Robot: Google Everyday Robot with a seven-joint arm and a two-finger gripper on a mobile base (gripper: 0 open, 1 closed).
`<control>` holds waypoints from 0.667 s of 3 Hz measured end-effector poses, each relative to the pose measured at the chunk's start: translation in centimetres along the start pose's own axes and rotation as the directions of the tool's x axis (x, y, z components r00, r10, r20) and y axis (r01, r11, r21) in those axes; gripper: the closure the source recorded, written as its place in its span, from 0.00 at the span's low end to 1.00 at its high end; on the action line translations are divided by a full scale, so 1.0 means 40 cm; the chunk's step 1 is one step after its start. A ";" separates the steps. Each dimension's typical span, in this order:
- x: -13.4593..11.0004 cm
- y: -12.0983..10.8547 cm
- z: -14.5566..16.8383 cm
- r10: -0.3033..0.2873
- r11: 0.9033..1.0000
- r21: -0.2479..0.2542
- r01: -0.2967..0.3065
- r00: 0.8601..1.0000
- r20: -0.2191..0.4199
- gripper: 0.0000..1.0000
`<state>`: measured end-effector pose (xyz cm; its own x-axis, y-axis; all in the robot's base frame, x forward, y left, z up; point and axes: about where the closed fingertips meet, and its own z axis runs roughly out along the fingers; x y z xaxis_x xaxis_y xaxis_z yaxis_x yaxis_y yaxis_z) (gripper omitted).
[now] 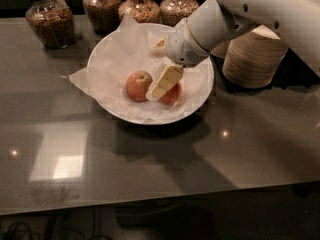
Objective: Pick apple from white bowl
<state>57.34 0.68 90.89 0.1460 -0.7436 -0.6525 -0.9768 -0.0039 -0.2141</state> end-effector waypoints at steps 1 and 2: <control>-0.001 -0.003 0.020 -0.018 1.000 0.001 0.018 1.000 0.006 0.23; -0.006 -0.021 0.058 -0.044 0.999 0.000 0.044 0.999 0.021 0.24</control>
Offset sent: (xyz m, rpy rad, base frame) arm 0.0137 0.0133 -0.0117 0.0185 -0.0429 0.0261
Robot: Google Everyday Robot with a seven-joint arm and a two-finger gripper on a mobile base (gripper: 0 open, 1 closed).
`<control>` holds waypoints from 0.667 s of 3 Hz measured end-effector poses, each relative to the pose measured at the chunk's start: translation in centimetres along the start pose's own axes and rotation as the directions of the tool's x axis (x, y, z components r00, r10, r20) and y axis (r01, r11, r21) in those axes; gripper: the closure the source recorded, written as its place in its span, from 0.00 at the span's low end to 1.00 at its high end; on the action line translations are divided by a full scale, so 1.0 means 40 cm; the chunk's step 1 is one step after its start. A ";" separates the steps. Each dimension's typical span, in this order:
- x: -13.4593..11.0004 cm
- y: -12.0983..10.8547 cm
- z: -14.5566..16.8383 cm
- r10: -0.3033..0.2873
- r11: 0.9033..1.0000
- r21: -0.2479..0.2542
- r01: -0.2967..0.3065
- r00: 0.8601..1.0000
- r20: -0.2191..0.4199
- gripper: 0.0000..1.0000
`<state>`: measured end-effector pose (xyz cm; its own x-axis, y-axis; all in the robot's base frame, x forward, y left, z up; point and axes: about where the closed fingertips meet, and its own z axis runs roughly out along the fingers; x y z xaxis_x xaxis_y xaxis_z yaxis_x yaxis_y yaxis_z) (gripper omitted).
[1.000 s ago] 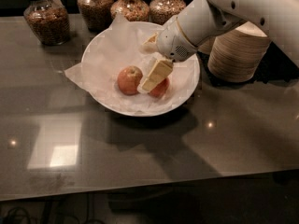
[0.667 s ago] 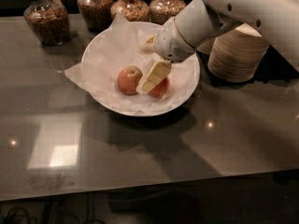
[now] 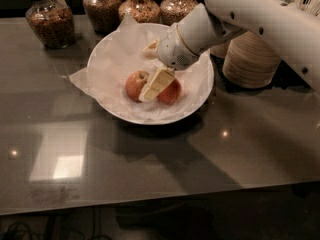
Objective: Pick apple from white bowl
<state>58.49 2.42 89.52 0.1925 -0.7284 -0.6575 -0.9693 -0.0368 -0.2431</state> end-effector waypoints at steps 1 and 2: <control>0.005 0.000 0.012 0.000 1.000 -0.007 0.000 1.000 0.000 0.27; 0.018 0.000 0.033 0.004 1.000 -0.020 -0.004 1.000 -0.001 0.27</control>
Offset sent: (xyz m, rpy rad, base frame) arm 0.0084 0.0024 -0.0282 -0.0070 0.0338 0.0094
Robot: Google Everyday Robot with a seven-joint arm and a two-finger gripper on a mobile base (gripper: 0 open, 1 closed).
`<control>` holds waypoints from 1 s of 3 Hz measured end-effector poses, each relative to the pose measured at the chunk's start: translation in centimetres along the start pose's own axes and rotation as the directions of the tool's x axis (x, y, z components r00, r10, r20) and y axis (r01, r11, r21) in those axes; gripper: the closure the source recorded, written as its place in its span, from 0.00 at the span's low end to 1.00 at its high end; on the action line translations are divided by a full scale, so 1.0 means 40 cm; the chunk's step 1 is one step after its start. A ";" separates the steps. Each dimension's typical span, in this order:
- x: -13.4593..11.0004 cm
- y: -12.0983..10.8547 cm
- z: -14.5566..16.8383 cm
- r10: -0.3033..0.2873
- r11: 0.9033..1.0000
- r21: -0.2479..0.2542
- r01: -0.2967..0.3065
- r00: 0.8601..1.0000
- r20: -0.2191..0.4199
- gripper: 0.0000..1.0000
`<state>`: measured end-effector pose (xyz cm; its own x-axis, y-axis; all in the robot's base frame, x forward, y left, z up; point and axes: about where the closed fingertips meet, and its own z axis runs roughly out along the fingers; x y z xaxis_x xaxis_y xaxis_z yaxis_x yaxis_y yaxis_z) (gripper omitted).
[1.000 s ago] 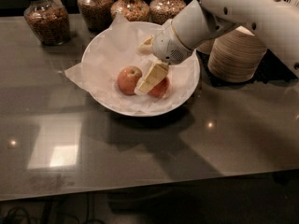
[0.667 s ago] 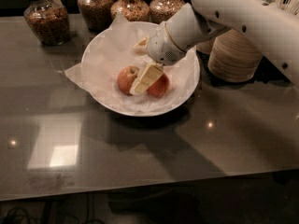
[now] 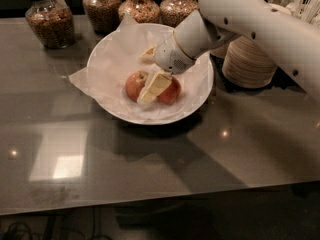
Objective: Pick apple from white bowl
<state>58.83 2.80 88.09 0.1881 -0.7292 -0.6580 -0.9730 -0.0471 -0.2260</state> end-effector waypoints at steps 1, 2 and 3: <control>0.023 0.000 0.035 0.010 1.000 -0.024 -0.010 1.000 -0.006 0.27; 0.031 -0.004 0.055 0.011 0.999 -0.038 -0.012 1.000 -0.014 0.28; 0.038 -0.004 0.068 0.016 0.999 -0.051 -0.017 1.000 -0.019 0.35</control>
Offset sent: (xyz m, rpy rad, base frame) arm 0.0088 0.0008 -0.0276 -0.0175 0.0406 0.0019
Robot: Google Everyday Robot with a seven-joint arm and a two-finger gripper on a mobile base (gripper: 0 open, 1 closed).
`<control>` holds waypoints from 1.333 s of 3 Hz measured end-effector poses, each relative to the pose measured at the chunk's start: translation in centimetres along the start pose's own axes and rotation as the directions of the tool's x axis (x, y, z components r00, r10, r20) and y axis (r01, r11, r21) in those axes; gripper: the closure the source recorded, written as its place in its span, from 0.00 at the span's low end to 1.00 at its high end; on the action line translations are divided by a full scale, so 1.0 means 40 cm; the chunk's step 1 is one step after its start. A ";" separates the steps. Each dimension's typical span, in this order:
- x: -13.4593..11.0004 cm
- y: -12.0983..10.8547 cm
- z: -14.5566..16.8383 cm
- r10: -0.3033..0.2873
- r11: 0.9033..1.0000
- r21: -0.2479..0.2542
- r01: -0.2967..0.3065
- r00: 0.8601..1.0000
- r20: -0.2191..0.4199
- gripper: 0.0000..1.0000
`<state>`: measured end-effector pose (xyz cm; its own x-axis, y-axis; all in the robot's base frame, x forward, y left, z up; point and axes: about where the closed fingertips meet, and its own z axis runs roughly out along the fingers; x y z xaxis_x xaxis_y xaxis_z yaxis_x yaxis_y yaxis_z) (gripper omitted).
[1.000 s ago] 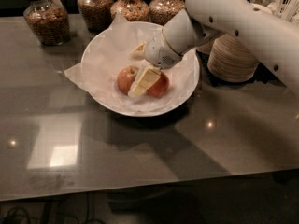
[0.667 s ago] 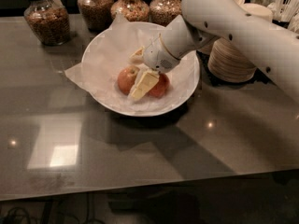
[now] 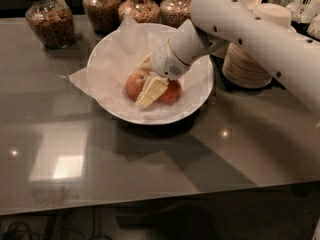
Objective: Pick apple from white bowl
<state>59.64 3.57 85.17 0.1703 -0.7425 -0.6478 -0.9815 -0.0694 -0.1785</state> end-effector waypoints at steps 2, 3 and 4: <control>0.011 0.000 0.016 0.009 1.000 -0.017 -0.009 1.000 -0.006 0.82; 0.011 0.000 0.016 0.009 1.000 -0.018 -0.009 1.000 -0.006 1.00; 0.011 0.000 0.016 0.009 1.000 -0.018 -0.009 1.000 -0.006 1.00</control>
Offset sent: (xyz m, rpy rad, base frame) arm 0.0013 0.0006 -0.0063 -0.0071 0.0158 0.0024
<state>59.79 3.67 84.44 0.1606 -0.7474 -0.6447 -0.9844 -0.0741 -0.1594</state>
